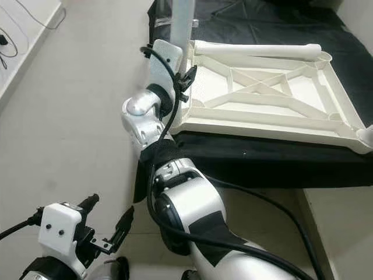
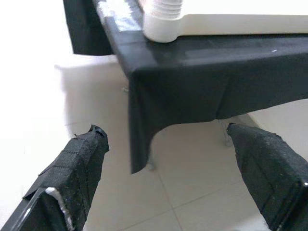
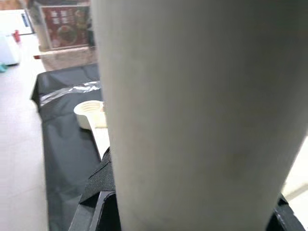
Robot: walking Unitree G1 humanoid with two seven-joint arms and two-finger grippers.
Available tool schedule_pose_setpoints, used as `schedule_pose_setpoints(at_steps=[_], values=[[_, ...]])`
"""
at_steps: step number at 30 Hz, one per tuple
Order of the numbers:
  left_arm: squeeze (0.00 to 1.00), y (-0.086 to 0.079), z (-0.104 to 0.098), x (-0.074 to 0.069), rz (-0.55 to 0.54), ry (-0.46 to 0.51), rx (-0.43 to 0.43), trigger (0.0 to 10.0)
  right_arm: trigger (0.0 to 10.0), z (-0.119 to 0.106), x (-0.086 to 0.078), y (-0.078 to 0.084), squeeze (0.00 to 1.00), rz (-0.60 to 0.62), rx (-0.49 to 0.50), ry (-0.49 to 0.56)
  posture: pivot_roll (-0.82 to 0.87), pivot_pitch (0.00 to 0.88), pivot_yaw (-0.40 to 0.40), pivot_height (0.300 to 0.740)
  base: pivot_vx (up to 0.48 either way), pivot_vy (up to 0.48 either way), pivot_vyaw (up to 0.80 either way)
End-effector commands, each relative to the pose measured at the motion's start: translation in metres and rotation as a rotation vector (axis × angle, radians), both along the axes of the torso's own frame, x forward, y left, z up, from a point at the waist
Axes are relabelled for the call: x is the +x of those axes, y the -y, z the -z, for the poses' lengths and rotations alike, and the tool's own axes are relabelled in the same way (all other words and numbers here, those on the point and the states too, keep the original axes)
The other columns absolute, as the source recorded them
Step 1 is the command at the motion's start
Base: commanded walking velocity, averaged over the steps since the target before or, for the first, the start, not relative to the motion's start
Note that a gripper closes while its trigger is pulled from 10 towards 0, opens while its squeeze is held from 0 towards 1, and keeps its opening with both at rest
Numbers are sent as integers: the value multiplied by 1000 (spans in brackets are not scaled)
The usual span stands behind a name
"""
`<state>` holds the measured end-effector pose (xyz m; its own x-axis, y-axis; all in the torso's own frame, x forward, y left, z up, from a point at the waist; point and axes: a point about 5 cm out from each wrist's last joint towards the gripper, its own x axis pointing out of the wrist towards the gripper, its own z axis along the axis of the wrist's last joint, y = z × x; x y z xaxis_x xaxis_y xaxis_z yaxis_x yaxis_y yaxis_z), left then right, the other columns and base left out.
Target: Building children table
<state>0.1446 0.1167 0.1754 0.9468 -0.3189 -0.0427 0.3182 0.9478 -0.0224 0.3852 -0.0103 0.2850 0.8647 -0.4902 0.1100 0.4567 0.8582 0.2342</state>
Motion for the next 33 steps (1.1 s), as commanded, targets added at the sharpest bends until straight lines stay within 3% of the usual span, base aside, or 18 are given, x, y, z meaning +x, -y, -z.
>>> schedule_pose_setpoints(at_steps=[1, 6, 8, 11, 12, 13, 14, 20, 21, 24, 31, 32, 33], values=[[0, 1, 3, -2, 2, -21, -3, 10000, 10000, 54, -1, 1, 0, -15, 59, -225, 141, 299, -94, 740, 0, 0, 0], [0, 0, 4, -1, 0, -21, -2, 10000, 10000, 30, 4, 8, 0, -7, 49, -118, 133, 296, -91, 740, 0, 0, 0], [0, 0, 5, 2, -2, -16, 0, 10000, 10000, -5, 8, 15, 0, -32, 71, 25, 129, 282, -87, 740, 0, 0, 0], [0, 0, 5, 6, -10, -10, -2, 10000, 10000, -30, 7, 16, 0, -81, 85, 133, 126, 272, -83, 740, 0, 0, 0], [353, -1, 4, 10, -20, -7, -14, 10000, 10000, -41, 6, 15, 0, -134, 86, 189, 117, 260, -80, 740, 0, 0, 0], [353, -1, 4, 10, -20, -7, -14, 10000, 10000, -41, 6, 15, 0, -134, 86, 189, 117, 260, -80, 740, 0, 0, 0], [1000, -2, 3, 15, -25, 1, -38, 10000, 10000, -56, 3, 12, 0, -219, 78, 261, 111, 254, -77, 740, 0, 0, 0], [1000, -3, 1, 24, -16, 28, 32, 10000, 10000, -53, -3, -3, 0, -522, 94, 334, 98, 241, -73, 740, 0, 0, 0], [0, -5, 0, 29, -25, 43, 57, 10000, 10000, -50, -7, -5, 0, -613, 90, 363, 98, 241, -73, 740, 0, 0, 0], [0, -10, -2, 41, -56, 71, 102, 10000, 10000, -41, -14, -7, 0, -759, 92, 404, 84, 235, -61, 740, 0, 0, 0], [0, -10, -2, 41, -56, 71, 102, 10000, 10000, -41, -14, -7, 0, -759, 92, 404, 84, 235, -61, 740, 0, 0, 0], [0, -12, -2, 45, -71, 79, 116, 10000, 10000, -38, -16, -7, 0, -802, 83, 419, 84, 235, -61, 740, 0, 0, 0], [0, -18, -4, 59, -122, 109, 193, 10000, 10000, -25, -19, -5, 0, -838, 83, 399, 75, 216, -50, 740, 0, 0, 0]])
